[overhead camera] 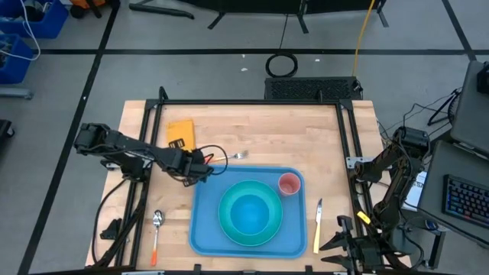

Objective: Set up tray
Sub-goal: Put the yellow napkin on the blue serving tray to the left of the light blue plate

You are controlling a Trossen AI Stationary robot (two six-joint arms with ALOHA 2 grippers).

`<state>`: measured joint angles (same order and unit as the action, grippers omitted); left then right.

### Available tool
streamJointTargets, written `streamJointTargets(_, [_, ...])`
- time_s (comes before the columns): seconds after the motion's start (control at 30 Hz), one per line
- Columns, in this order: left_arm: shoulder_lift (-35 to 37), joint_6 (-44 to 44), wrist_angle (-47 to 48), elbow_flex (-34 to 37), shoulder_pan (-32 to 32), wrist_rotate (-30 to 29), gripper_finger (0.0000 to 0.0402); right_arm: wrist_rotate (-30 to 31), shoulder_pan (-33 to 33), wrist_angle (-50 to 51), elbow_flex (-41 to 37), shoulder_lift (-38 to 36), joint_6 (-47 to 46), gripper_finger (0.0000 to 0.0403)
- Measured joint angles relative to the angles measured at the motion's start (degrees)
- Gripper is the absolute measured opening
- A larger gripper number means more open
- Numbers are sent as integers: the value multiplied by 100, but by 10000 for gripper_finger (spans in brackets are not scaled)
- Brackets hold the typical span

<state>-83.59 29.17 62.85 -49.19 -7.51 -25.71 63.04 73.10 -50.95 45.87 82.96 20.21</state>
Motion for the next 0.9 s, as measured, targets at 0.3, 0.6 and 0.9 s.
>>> streamJointTargets(0.3, [0, -188, -61, 251, -155, 282, 186, -2, 0, 28, 0, 0, -121, 114])
streamJointTargets(0.6, [-1, -95, -1106, 933, -250, 328, 212, 0, -11, 52, 0, 0, -69, 114])
streamJointTargets(0.9, [0, -255, -1294, 1021, -254, -19, 212, -5, -232, 201, 0, 0, -161, 114])
